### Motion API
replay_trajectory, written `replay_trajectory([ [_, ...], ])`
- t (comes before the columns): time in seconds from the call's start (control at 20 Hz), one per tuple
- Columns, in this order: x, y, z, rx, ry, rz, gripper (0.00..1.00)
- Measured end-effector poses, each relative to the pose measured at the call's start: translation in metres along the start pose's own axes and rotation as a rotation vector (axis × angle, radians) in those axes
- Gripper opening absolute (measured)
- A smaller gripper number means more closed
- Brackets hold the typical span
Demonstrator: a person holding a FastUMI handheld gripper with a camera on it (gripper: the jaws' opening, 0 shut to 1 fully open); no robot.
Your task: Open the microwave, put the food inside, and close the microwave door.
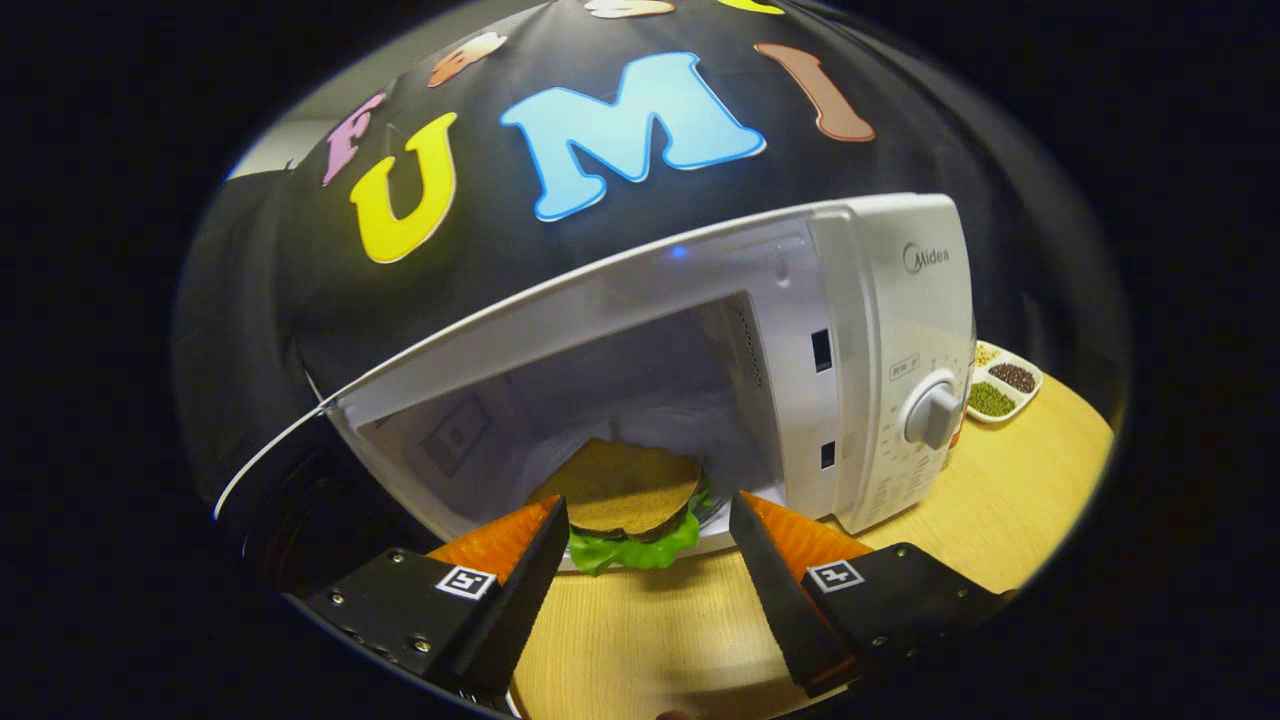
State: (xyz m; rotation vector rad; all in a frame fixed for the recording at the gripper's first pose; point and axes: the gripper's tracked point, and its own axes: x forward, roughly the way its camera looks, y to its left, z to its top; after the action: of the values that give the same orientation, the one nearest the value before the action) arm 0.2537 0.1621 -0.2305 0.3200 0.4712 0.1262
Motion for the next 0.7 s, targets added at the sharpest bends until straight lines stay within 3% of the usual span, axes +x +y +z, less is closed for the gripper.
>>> replay_trajectory([
  [0.7, -0.183, 0.069, 0.023, -0.169, -0.133, 0.153, 0.97],
])
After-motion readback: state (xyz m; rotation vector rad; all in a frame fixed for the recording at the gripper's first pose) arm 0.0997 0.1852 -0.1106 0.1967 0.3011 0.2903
